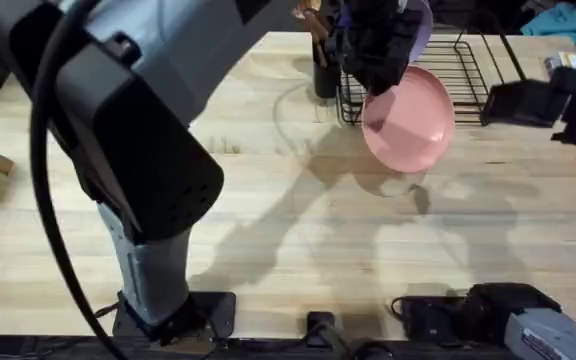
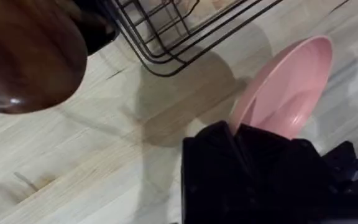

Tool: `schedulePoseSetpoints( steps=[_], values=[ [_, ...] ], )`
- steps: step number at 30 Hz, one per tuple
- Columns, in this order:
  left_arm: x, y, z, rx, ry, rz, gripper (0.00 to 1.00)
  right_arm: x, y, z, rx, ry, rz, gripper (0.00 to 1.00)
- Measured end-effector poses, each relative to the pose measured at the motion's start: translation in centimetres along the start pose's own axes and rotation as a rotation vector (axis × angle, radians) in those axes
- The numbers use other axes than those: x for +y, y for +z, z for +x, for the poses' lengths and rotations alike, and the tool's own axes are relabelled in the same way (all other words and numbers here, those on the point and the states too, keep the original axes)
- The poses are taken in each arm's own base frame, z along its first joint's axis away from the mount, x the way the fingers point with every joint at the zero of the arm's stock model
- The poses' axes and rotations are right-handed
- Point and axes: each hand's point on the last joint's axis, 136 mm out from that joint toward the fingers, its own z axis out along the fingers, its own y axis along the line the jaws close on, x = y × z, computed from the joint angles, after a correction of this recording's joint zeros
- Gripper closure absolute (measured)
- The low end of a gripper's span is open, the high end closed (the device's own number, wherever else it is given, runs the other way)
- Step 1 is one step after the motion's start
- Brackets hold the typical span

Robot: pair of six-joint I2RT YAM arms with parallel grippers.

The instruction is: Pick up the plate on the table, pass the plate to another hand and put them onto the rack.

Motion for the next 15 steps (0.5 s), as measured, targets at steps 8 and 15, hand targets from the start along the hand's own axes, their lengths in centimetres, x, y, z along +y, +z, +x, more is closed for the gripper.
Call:
schedulePoseSetpoints(
  steps=[8, 15],
  values=[
    [-0.1, -0.1, -0.2, -0.007, 0.001, 0.005, 0.959, 2.0, 2.1, 0.0, 0.002, 0.134, -0.111, 0.006],
    [-0.1, -0.1, -0.2, -0.008, 0.002, 0.006, 0.959, 2.3, 3.9, 1.2, 0.041, 0.184, -0.135, 0.006]
  ],
)
